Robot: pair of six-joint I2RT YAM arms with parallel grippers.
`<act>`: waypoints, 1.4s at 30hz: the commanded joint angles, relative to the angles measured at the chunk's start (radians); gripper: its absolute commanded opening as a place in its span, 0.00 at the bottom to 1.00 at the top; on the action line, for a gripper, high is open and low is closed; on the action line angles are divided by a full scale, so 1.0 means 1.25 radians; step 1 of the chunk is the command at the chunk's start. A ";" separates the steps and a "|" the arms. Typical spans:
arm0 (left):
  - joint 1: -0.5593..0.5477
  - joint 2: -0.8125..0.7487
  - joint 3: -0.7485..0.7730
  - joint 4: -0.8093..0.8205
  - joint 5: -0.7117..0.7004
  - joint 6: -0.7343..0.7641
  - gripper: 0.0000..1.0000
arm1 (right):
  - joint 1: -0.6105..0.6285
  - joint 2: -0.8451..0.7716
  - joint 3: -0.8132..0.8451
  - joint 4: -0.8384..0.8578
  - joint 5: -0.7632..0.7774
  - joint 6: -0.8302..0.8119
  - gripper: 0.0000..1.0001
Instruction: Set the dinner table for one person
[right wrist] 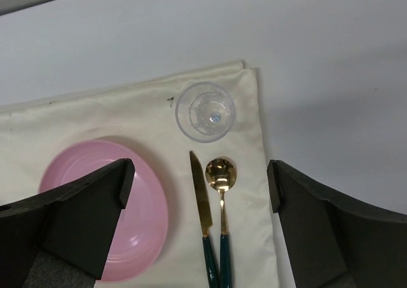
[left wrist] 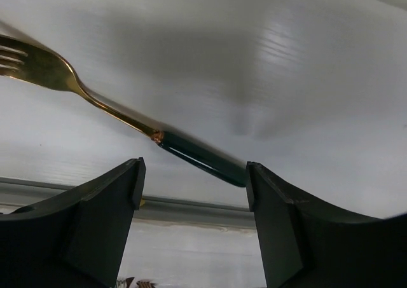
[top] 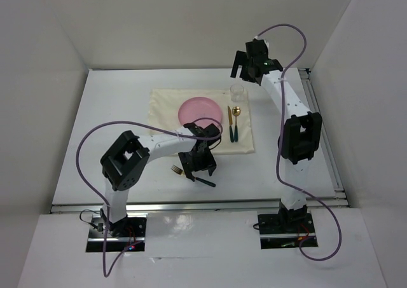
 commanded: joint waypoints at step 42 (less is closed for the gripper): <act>0.327 0.076 0.386 -0.122 -0.289 0.606 0.00 | -0.049 -0.437 -0.538 0.115 -0.122 0.042 0.99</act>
